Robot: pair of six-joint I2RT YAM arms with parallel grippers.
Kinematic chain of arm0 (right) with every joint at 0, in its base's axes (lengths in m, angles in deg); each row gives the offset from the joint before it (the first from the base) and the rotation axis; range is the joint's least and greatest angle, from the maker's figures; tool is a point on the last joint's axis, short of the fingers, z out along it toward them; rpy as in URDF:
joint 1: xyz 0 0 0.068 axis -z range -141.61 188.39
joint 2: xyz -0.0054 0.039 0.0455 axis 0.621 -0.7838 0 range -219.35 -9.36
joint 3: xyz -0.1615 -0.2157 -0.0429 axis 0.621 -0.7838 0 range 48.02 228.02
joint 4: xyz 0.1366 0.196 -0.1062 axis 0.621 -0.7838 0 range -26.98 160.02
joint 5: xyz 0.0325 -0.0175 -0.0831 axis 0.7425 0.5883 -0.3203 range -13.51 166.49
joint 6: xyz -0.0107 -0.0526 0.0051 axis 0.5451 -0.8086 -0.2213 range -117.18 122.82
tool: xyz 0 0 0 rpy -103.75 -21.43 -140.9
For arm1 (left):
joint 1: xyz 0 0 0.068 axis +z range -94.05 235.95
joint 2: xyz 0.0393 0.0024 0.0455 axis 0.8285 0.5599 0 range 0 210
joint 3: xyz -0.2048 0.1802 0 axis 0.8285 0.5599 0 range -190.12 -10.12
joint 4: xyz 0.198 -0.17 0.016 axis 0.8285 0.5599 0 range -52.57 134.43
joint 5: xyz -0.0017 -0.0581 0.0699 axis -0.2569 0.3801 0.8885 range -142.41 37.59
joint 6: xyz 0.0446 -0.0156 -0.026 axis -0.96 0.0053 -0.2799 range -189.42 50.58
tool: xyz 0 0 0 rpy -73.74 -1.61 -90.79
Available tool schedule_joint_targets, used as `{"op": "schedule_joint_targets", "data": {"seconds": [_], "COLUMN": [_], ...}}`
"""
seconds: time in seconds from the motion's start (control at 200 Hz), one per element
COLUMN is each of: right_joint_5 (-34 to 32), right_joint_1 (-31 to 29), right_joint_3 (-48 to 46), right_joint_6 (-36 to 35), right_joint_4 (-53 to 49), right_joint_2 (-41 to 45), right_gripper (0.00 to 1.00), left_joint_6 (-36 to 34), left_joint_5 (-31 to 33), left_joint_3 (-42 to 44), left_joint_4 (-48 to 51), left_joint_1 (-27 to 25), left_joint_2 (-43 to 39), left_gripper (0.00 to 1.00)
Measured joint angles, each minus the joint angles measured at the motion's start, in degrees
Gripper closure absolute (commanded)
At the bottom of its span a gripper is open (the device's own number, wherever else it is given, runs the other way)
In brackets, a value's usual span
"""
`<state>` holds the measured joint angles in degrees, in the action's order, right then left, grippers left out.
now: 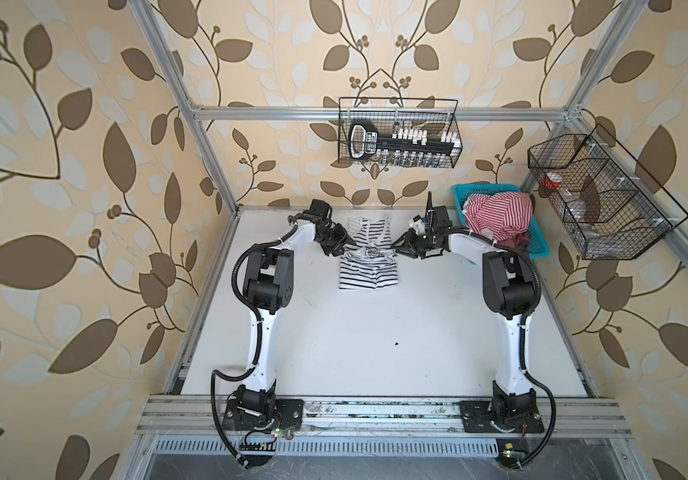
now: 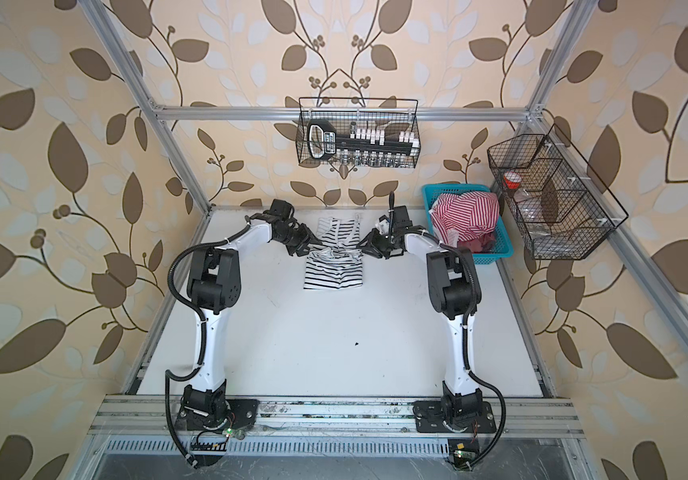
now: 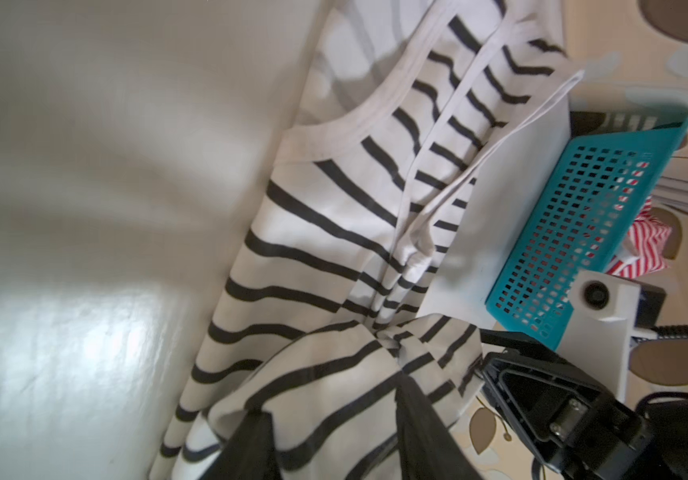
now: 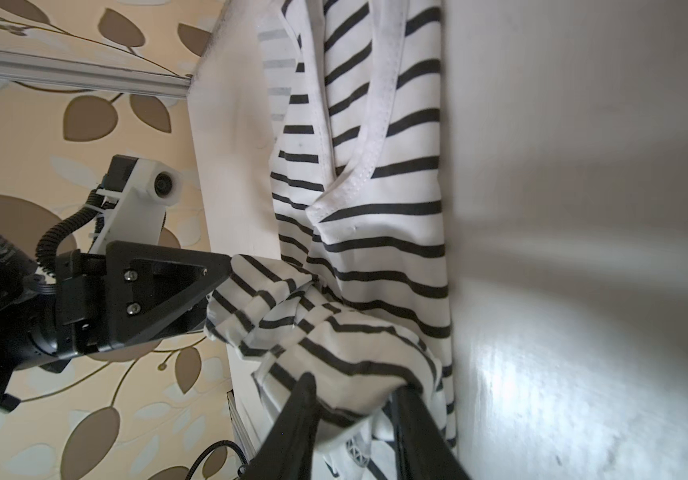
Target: Fold and stack the tank tops
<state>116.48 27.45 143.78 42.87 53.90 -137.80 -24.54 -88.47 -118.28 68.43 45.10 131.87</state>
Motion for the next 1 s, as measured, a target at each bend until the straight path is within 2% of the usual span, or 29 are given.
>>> {"op": "schedule_joint_targets", "data": {"seconds": [0.125, 0.285, 0.34, 0.39, 0.495, 0.61, 0.71, 0.785, 0.865, 1.0], "right_joint_5": [0.44, 0.39, 0.02, -0.63, -2.34, -3.32, -3.76, -3.76, -3.48, -3.23], "right_joint_1": [0.26, 0.35, 0.20, 0.02, -1.03, -2.93, -4.90, -6.21, -7.43, -8.31], "right_joint_3": [-1.27, -7.48, -9.31, -10.47, -12.46, -13.55, -13.55, -13.25, -11.34, -7.34], "right_joint_6": [1.40, 1.90, 1.20, 0.13, -2.38, -4.42, -5.49, -6.25, -6.71, -6.82], "right_joint_4": [2.84, 5.01, 4.66, 3.80, 2.12, 0.90, 0.04, -0.83, -1.70, -2.45], "right_joint_2": [0.57, 4.87, 6.91, 8.61, 12.09, 14.14, 14.19, 13.77, 11.93, 7.63], "right_gripper": [0.63, 0.61, 0.60, 0.59, 0.58, 0.67, 0.82, 0.87, 0.86, 0.75], "left_joint_6": [3.89, 9.16, 9.70, 9.90, 9.73, 9.20, 7.91, 6.73, 5.73, 3.91], "left_joint_5": [-1.75, -3.34, -3.58, -3.58, -2.75, -0.98, 1.20, 3.17, 4.92, 6.86], "left_joint_3": [-0.20, -0.20, 0.15, 0.79, 3.93, 7.48, 9.29, 10.23, 11.32, 13.75], "left_joint_4": [-3.61, -7.34, -7.93, -8.55, -8.66, -8.07, -6.58, -5.44, -4.63, -3.85], "left_joint_1": [0.83, 1.60, 1.60, 1.64, 1.90, 1.90, 1.90, 1.90, 1.90, 1.88], "left_joint_2": [0.70, 2.38, 2.38, 2.08, 0.20, -2.86, -5.90, -8.41, -11.10, -14.73], "left_gripper": [0.52, 0.47, 0.43, 0.36, 0.35, 0.35, 0.34, 0.35, 0.36, 0.39]}}
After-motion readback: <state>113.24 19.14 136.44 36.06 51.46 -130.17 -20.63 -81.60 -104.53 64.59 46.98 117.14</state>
